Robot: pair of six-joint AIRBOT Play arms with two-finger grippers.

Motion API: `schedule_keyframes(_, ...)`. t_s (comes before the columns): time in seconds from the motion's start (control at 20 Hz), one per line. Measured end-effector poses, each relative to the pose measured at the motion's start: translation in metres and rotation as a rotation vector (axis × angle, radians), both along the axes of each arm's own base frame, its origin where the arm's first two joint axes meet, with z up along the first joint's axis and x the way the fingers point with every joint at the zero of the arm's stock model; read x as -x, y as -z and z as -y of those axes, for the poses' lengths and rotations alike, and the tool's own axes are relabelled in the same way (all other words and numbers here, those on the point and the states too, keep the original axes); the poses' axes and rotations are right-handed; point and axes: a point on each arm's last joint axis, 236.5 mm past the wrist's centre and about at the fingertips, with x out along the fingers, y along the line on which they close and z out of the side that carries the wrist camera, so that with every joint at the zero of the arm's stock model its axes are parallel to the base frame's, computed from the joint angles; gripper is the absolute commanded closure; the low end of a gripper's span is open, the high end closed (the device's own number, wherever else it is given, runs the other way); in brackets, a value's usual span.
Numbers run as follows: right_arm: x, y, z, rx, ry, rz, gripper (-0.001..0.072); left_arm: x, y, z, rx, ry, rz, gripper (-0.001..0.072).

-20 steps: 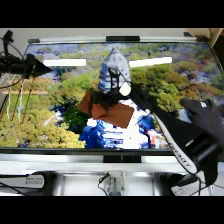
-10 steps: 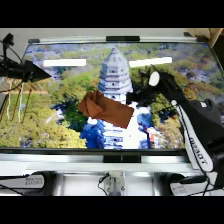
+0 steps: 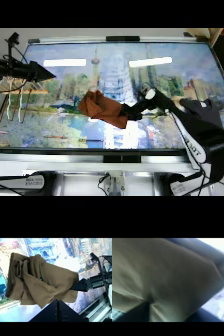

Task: Fold the shirts.

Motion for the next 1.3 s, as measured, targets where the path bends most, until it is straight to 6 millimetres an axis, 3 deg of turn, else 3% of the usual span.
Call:
schedule_keyframes(0.15, -0.021, -0.015, -0.013, -0.085, 0.006, 0.073, 0.0635, 0.0, -0.003, 0.006, 0.003, 0.006, 0.005, 0.0673)
schedule_keyframes(0.3, -0.065, -0.088, -0.006, -0.186, 0.003, 0.255, 0.0635, 0.003, -0.005, 0.014, 0.009, 0.019, 0.007, 0.0673)
schedule_keyframes(0.45, -0.104, -0.195, 0.039, -0.231, 0.065, 0.472, 0.0635, 0.004, -0.006, 0.022, 0.011, 0.033, 0.008, 0.0673)
schedule_keyframes(0.6, -0.11, -0.288, 0.119, -0.163, 0.19, 0.636, 0.0635, 0.007, -0.006, 0.03, 0.012, 0.051, 0.008, 0.0673)
schedule_keyframes(0.75, -0.085, -0.336, 0.21, 0.002, 0.33, 0.714, 0.0635, 0.008, -0.006, 0.035, 0.01, 0.064, 0.008, 0.0673)
schedule_keyframes(0.85, -0.061, -0.348, 0.271, 0.138, 0.432, 0.719, 0.0635, 0.009, -0.006, 0.038, 0.008, 0.076, 0.013, 0.0673)
schedule_keyframes(0.95, -0.032, -0.348, 0.319, 0.25, 0.517, 0.675, 0.0634, 0.01, -0.006, 0.041, 0.007, 0.086, 0.017, 0.0673)
schedule_keyframes(1.05, 0.006, -0.34, 0.352, 0.329, 0.572, 0.582, 0.0634, 0.011, -0.006, 0.044, 0.005, 0.096, 0.021, 0.0673)
schedule_keyframes(1.3, 0.087, -0.331, 0.41, 0.583, 0.674, 0.403, 0.0627, 0.014, -0.006, 0.052, 0.001, 0.123, 0.033, 0.0673)
